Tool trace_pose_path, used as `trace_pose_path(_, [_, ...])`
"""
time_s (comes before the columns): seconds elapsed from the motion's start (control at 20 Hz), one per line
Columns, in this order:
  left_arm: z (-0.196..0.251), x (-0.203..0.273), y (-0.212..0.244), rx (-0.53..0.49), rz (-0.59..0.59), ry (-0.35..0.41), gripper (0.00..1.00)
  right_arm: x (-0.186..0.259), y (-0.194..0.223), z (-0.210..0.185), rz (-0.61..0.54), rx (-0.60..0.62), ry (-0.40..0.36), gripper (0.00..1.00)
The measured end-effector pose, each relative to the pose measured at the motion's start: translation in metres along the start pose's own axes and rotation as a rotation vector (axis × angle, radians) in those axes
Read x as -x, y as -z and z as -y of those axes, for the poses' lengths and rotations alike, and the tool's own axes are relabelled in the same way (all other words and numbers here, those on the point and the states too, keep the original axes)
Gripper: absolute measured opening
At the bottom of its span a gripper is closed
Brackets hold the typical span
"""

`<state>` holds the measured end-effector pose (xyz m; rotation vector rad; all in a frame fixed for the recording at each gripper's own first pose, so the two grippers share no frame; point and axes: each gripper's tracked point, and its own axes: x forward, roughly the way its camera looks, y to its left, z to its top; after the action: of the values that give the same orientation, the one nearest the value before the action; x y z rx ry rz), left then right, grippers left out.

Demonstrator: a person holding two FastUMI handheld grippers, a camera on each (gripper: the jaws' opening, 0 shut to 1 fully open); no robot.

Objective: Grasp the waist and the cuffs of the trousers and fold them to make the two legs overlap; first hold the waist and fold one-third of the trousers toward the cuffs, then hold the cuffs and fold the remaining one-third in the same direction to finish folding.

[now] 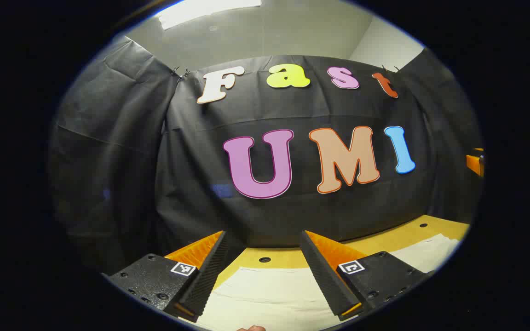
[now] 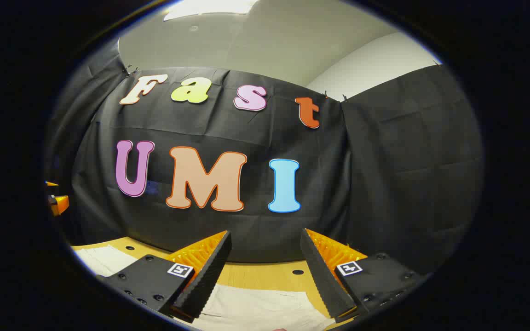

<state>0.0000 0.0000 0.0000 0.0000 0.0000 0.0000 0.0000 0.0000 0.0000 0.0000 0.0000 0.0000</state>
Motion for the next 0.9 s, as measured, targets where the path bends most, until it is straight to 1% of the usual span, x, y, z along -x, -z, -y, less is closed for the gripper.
trace_pose_path(0.05, [0.0010,-0.0002,0.0000,-0.005,0.001,0.003,0.96,-0.0006,0.0004,0.0006,-0.002,0.001,-0.001,0.97])
trace_pose_path(0.3, [0.0065,0.0008,0.0019,-0.017,-0.004,0.009,0.96,-0.0017,0.0025,0.0022,-0.005,-0.002,-0.001,0.97])
trace_pose_path(0.35, [0.0075,0.0009,0.0017,-0.020,-0.003,0.011,0.99,-0.0018,0.0024,0.0017,-0.006,-0.003,0.000,0.97])
trace_pose_path(0.45, [0.0093,0.0008,0.0020,-0.022,-0.002,0.012,0.99,-0.0018,0.0033,0.0019,-0.008,-0.004,-0.001,0.97])
trace_pose_path(0.5, [0.0096,0.0002,0.0015,-0.020,-0.001,0.012,0.96,-0.0019,0.0038,0.0023,-0.009,-0.003,0.000,0.97])
trace_pose_path(0.9, [0.0073,-0.0047,0.0077,-0.003,-0.016,0.004,0.96,-0.0042,0.0071,-0.0031,-0.016,-0.001,-0.012,0.97])
